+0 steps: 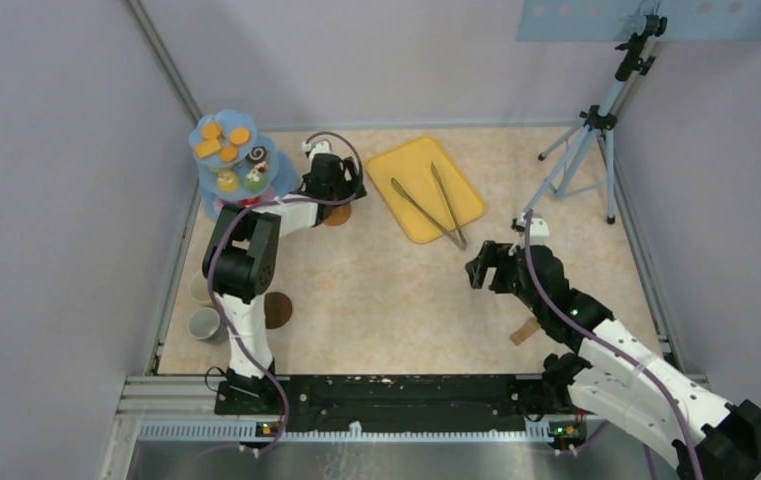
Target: Serve the afternoon tea
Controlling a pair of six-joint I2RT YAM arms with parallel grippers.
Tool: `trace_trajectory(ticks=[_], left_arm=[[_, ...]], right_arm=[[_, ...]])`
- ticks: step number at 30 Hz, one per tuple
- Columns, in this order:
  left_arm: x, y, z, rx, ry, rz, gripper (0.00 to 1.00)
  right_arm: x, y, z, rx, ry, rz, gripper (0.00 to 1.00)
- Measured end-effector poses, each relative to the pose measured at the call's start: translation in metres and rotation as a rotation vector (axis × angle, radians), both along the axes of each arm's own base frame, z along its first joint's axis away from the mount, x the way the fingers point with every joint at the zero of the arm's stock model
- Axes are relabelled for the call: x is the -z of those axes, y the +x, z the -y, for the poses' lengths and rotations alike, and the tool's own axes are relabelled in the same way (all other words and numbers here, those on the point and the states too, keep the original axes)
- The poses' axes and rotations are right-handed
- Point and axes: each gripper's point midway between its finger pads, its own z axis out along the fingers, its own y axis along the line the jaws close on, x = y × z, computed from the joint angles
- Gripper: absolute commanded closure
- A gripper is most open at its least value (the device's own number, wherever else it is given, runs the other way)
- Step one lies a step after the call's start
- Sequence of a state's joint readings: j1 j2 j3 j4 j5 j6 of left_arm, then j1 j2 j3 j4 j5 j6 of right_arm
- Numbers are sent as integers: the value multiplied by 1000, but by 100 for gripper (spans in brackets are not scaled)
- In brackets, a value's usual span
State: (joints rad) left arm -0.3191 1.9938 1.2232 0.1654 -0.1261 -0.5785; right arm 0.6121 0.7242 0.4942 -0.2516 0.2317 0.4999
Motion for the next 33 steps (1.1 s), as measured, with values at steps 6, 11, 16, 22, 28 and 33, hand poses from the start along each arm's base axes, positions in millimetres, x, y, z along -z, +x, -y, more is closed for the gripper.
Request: trace_trajectory(ticks=[6, 11, 16, 22, 28, 33], left_arm=[[-1, 2, -11, 36, 73, -49, 5], [-56, -40, -19, 103, 101, -60, 4], [-206, -118, -48, 84, 71, 186, 1], [-263, -208, -103, -87, 91, 221, 1], [-204, -255, -159, -386, 181, -135, 1], [-183, -271, -177, -563, 145, -274, 1]], right_arm=[[2, 0, 1, 3, -8, -7, 19], [-1, 2, 0, 4, 0, 8, 19], [-8, 6, -7, -14, 28, 33, 18], [-15, 7, -16, -54, 57, 58, 19], [-19, 2, -25, -101, 89, 57, 19], [-28, -3, -25, -115, 117, 81, 19]])
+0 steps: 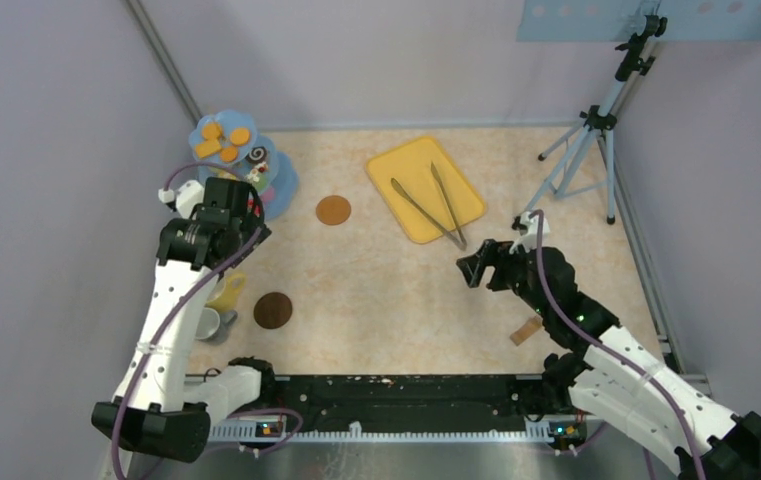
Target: Serve the afternoon tea
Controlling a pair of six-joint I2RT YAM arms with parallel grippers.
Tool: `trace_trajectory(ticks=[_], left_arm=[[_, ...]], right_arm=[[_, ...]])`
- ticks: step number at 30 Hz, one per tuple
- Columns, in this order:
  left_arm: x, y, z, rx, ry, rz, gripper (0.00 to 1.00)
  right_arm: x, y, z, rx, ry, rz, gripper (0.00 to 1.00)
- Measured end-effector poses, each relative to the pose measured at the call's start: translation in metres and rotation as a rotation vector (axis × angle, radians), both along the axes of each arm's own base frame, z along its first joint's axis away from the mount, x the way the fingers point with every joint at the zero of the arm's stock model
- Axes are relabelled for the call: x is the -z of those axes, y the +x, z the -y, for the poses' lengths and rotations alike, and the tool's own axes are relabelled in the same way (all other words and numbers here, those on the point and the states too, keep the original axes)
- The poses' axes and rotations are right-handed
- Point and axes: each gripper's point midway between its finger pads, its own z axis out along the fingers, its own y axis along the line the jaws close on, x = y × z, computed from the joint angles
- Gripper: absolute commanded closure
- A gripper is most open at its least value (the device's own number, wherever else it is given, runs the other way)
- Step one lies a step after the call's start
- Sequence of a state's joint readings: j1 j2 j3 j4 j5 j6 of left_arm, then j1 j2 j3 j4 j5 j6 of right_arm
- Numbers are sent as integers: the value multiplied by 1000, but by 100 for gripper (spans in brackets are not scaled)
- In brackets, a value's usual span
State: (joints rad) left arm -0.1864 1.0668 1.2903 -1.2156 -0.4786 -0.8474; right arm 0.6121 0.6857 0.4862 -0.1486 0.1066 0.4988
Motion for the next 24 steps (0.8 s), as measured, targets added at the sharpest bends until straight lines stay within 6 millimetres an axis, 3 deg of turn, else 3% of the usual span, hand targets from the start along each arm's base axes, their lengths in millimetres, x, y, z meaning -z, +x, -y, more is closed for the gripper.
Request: trace_trajectory(ticks=[7, 10, 15, 20, 24], left_arm=[[10, -1, -34, -224, -71, 3, 1], [30, 1, -55, -323, -84, -39, 1], [79, -6, -79, -468, -177, -149, 1], [121, -14, -82, -523, -262, -199, 5], [135, -5, -85, -534, -302, -200, 10]], right_arm=[[-16, -7, 6, 5, 29, 45, 19], [-16, -8, 8, 9, 29, 47, 19], [-10, -9, 11, 23, 10, 29, 19], [-7, -8, 15, 43, -3, 24, 19], [-3, -6, 16, 50, -15, 13, 19]])
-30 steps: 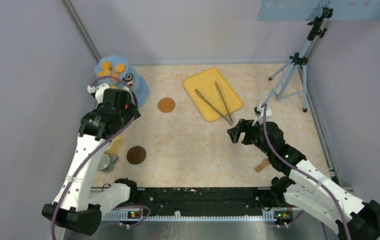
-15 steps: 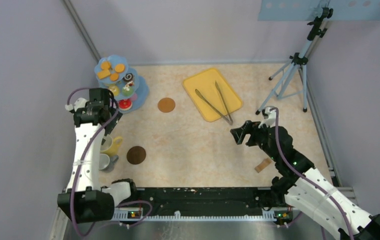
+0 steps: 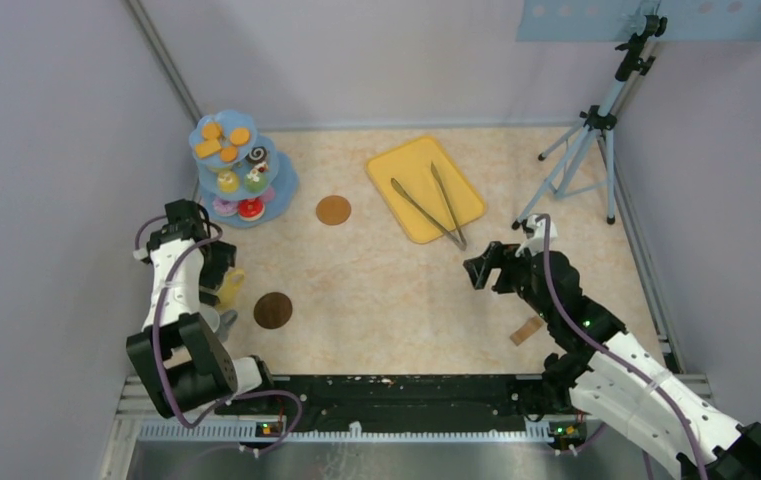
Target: Serve the afternoon tea
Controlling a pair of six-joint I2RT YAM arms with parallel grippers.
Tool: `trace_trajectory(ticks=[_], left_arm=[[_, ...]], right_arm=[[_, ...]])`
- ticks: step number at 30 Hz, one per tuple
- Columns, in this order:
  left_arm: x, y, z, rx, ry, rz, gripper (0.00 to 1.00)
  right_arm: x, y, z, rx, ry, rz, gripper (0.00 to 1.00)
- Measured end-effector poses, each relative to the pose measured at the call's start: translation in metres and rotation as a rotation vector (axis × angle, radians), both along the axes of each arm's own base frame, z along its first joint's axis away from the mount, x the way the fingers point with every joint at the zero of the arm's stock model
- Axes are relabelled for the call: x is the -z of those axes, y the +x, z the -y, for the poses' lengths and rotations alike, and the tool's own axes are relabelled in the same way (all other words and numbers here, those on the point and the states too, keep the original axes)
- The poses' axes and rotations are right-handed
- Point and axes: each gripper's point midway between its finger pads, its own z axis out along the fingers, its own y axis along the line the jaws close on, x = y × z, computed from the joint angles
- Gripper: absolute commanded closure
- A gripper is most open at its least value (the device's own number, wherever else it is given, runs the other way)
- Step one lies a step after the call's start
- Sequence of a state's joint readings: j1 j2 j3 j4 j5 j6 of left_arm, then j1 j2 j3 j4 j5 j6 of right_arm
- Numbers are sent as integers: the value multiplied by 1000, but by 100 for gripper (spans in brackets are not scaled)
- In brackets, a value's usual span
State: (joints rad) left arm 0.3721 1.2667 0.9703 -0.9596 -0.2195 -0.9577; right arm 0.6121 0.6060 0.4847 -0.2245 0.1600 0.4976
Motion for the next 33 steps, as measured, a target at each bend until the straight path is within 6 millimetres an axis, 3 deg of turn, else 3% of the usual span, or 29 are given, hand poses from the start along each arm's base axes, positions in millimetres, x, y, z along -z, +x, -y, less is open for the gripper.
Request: trace_trajectory(ticks=[6, 12, 13, 17, 22, 29, 33], left_arm=[[16, 17, -6, -7, -21, 8, 24], [22, 20, -5, -3, -24, 28, 24], [21, 20, -5, -3, -22, 31, 23], [20, 19, -5, 10, -16, 38, 2], [16, 18, -3, 32, -15, 48, 2], [-2, 22, 9, 30, -57, 142, 18], [4, 23, 18, 2, -109, 157, 21]], right_arm=[[4, 1, 1, 6, -10, -10, 19], [5, 2, 1, 11, -15, -14, 19], [5, 2, 1, 12, -14, -14, 19], [6, 2, 1, 12, -16, -16, 19], [8, 3, 1, 12, -20, -22, 19], [6, 5, -1, 12, -15, -15, 20], [7, 5, -1, 12, -17, -18, 20]])
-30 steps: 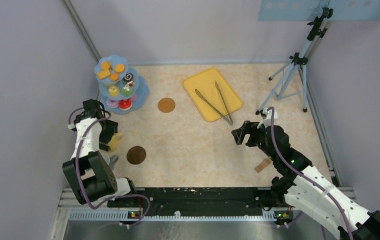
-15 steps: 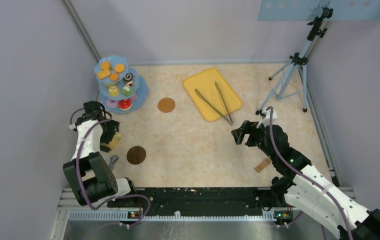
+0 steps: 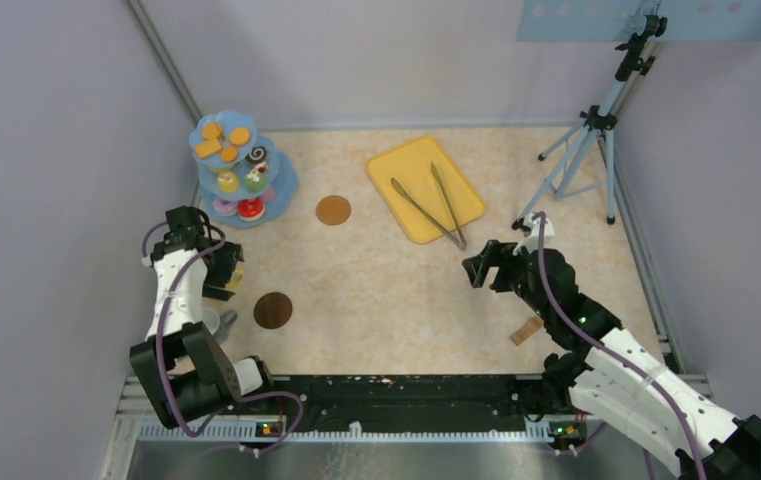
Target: Serve the afternoon tea
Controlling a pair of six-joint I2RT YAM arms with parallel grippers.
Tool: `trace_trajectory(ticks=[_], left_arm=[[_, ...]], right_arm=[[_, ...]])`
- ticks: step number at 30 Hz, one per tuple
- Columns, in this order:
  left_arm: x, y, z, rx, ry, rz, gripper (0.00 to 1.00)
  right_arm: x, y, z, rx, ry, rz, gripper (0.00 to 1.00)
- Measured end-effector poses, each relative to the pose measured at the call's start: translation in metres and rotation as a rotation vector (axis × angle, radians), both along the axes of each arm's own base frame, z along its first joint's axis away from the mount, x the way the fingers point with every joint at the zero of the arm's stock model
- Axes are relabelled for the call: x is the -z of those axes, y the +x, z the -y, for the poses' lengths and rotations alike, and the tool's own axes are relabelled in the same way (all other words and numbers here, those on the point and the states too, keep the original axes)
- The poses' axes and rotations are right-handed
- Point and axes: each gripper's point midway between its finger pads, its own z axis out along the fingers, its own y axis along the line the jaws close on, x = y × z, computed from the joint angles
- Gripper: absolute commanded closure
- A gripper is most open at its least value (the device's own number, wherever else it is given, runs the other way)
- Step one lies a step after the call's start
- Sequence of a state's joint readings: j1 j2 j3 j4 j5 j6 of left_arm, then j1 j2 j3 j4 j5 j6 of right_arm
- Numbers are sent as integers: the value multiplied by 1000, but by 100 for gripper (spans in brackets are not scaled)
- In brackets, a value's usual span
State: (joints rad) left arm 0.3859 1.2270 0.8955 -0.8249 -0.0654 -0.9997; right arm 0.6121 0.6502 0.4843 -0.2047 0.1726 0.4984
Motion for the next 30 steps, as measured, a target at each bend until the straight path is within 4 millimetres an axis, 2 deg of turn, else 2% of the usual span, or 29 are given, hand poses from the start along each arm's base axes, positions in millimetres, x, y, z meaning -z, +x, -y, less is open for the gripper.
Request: trace_trajectory(ticks=[9, 13, 19, 20, 23, 28, 30], left_arm=[[17, 8, -3, -81, -29, -6, 33], [32, 7, -5, -106, -36, -37, 38], [39, 6, -12, -122, -5, -63, 69], [39, 6, -13, -122, 2, -63, 69], [37, 5, -17, -120, 26, -58, 65], [28, 1, -24, -101, 87, -40, 38], [26, 1, -27, -93, 108, -38, 32]], right_arm=[[-2, 1, 2, 10, 1, 9, 20], [-2, 1, 3, 14, 0, 10, 20], [-2, 2, 4, 24, -4, 11, 20], [-2, 2, 5, 27, -6, 11, 20], [-2, 2, 6, 31, -7, 13, 20], [-6, 2, 7, 34, 2, 26, 20], [-6, 2, 7, 34, 2, 28, 20]])
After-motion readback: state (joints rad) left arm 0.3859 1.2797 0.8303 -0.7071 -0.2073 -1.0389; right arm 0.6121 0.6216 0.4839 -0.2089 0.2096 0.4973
